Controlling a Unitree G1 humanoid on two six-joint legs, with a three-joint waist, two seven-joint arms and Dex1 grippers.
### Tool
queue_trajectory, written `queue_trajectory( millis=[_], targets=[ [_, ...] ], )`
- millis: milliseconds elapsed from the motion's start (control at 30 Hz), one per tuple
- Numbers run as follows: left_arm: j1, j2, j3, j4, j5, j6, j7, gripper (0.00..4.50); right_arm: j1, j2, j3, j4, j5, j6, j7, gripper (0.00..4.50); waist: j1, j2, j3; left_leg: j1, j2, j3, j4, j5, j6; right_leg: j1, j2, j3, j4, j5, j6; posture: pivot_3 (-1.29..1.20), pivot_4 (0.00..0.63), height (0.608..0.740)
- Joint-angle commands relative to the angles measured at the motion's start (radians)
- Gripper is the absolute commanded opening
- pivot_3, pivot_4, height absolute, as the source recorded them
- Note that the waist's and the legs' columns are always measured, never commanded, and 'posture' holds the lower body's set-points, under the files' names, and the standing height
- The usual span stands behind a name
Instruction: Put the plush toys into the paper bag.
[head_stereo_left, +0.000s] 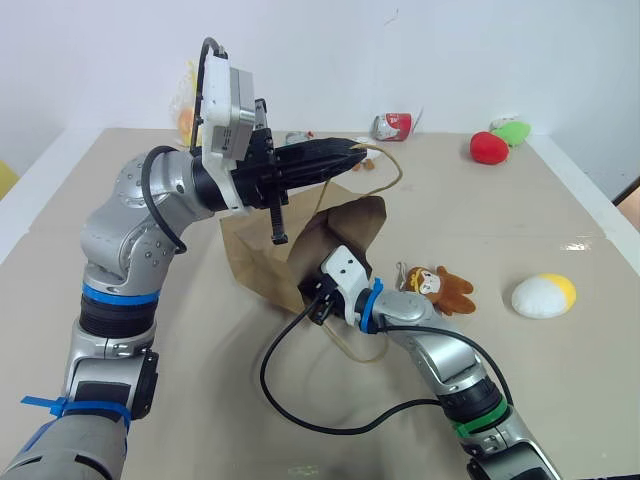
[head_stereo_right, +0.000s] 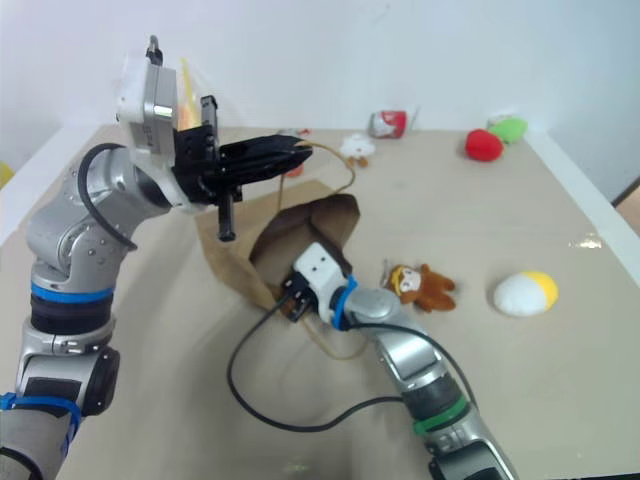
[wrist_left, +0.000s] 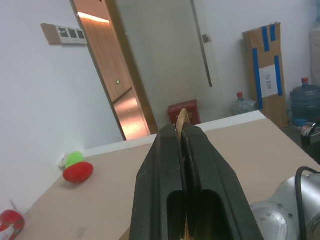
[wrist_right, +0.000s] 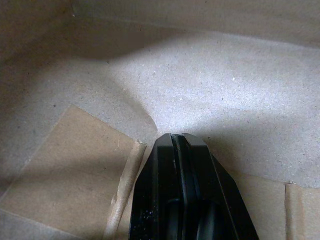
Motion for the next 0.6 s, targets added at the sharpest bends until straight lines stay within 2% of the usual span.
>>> queue_trajectory(
  millis=[33,267,300,333,400,433,467,533,600],
  targets=[
    [0.001,0.007,0.051,-0.060,-0.030,-0.009,0.030,0.07,-0.017,0.008,-0.006,-0.008,-0.003,-0.017,0.006,0.00,0.000,0.000,0.000,0.000,0.000,0.000,0.000,0.000,0.000,0.000,0.000,0.000,0.000,0.000,0.000,0.00,0.150,0.740],
    [0.102,0.030,0.032,-0.057,0.014,-0.018,0.049,0.07,-0.026,0.005,-0.017,-0.011,0.001,-0.029,0.022,0.00,0.000,0.000,0.000,0.000,0.000,0.001,0.000,0.000,0.000,0.000,0.000,0.001,0.000,0.000,0.000,0.00,0.150,0.740],
    [0.128,0.039,0.021,-0.054,0.036,-0.037,0.035,0.00,-0.030,-0.003,-0.028,-0.029,0.011,-0.031,0.034,0.32,0.000,0.000,0.000,0.000,0.000,0.000,0.000,0.000,0.000,0.000,0.000,0.000,0.000,0.000,0.000,0.00,0.150,0.740],
    [0.152,0.047,0.010,-0.050,0.057,-0.056,0.022,0.00,-0.034,-0.011,-0.044,-0.053,0.026,-0.023,0.044,0.32,0.000,0.000,0.000,0.001,0.000,0.001,0.000,0.000,0.000,0.000,0.000,0.000,0.000,0.000,0.000,0.00,0.150,0.740],
    [0.183,0.056,-0.003,-0.041,0.085,-0.080,0.009,0.00,-0.038,-0.029,-0.069,-0.096,0.049,-0.011,0.062,1.15,0.000,0.000,0.000,0.001,0.000,0.000,0.000,0.000,0.000,0.000,0.000,0.000,0.000,0.000,0.000,0.00,0.150,0.740],
    [0.197,0.062,-0.010,-0.037,0.101,-0.099,-0.004,0.00,-0.037,-0.041,-0.081,-0.124,0.063,0.000,0.073,1.42,0.001,0.000,0.000,0.001,0.000,0.001,0.000,0.000,0.000,0.000,0.000,0.001,0.000,0.000,0.000,0.00,0.150,0.740],
    [0.208,0.065,-0.015,-0.033,0.114,-0.115,-0.012,0.00,-0.036,-0.054,-0.093,-0.149,0.077,0.013,0.082,1.91,0.001,0.000,0.000,0.000,0.000,0.000,0.000,0.000,0.000,0.000,0.000,0.000,0.000,0.000,0.000,0.00,0.150,0.740],
    [0.226,0.067,-0.024,-0.024,0.137,-0.138,-0.024,0.00,-0.028,-0.084,-0.128,-0.211,0.113,0.037,0.105,2.45,0.002,0.000,0.000,0.000,0.000,0.001,0.000,0.000,0.000,0.000,-0.001,0.000,0.000,0.000,0.000,0.00,0.150,0.740],
    [0.241,0.066,-0.028,-0.018,0.148,-0.154,-0.032,0.00,-0.015,-0.115,-0.179,-0.280,0.175,0.081,0.129,3.49,0.002,0.000,0.000,0.000,0.000,0.001,0.000,0.000,0.000,0.000,-0.001,0.000,0.000,0.000,0.000,0.00,0.150,0.740]
  ],
)
